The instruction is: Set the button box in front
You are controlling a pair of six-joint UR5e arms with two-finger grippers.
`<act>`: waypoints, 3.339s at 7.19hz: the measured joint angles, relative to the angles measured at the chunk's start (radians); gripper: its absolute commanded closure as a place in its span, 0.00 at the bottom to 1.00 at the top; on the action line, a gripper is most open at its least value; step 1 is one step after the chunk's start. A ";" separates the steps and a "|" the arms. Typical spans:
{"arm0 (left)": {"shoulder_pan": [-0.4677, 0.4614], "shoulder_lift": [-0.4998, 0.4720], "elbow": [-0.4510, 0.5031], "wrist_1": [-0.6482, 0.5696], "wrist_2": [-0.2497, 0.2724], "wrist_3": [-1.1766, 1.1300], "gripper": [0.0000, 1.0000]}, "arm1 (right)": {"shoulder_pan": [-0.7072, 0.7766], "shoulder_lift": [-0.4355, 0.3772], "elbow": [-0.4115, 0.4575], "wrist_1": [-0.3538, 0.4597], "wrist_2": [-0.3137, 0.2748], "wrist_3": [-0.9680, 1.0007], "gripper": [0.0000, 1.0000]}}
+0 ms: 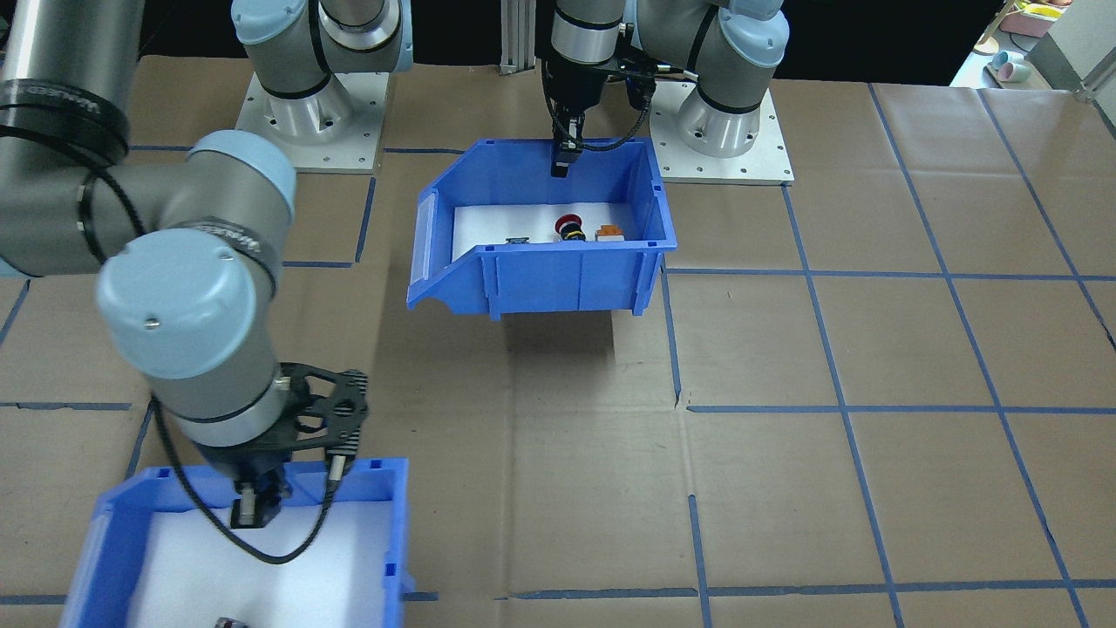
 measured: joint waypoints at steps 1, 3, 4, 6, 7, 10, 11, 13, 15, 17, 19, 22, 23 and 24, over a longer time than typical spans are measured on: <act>0.073 -0.039 0.060 -0.019 -0.023 0.051 1.00 | -0.065 -0.029 0.037 0.000 0.005 -0.082 0.90; 0.157 -0.171 0.194 -0.024 -0.054 0.136 1.00 | -0.175 -0.105 0.127 0.000 0.014 -0.216 0.90; 0.166 -0.267 0.269 -0.017 -0.058 0.150 0.99 | -0.216 -0.153 0.178 0.000 0.017 -0.257 0.90; 0.166 -0.469 0.450 -0.007 -0.061 0.156 0.99 | -0.296 -0.261 0.306 -0.002 0.035 -0.311 0.90; 0.166 -0.553 0.527 -0.006 -0.062 0.157 0.98 | -0.338 -0.309 0.369 -0.003 0.060 -0.323 0.90; 0.160 -0.690 0.632 -0.005 -0.061 0.175 0.94 | -0.380 -0.412 0.501 -0.008 0.085 -0.324 0.89; 0.160 -0.699 0.634 -0.005 -0.062 0.200 0.92 | -0.380 -0.444 0.544 -0.014 0.086 -0.318 0.89; 0.159 -0.717 0.646 -0.005 -0.062 0.225 0.85 | -0.380 -0.486 0.606 -0.018 0.085 -0.303 0.89; 0.160 -0.736 0.659 -0.005 -0.061 0.256 0.47 | -0.379 -0.513 0.634 -0.019 0.083 -0.282 0.89; 0.164 -0.743 0.662 -0.004 -0.053 0.278 0.05 | -0.378 -0.554 0.669 -0.019 0.081 -0.278 0.89; 0.165 -0.734 0.663 -0.006 -0.045 0.298 0.06 | -0.374 -0.603 0.718 -0.018 0.085 -0.254 0.89; 0.172 -0.673 0.665 -0.039 -0.042 0.403 0.06 | -0.316 -0.746 0.867 -0.018 0.081 -0.169 0.89; 0.182 -0.630 0.667 -0.089 -0.041 0.459 0.04 | -0.288 -0.798 0.917 -0.019 0.080 -0.144 0.89; 0.206 -0.575 0.667 -0.156 -0.041 0.547 0.03 | -0.257 -0.836 0.949 -0.019 0.080 -0.125 0.89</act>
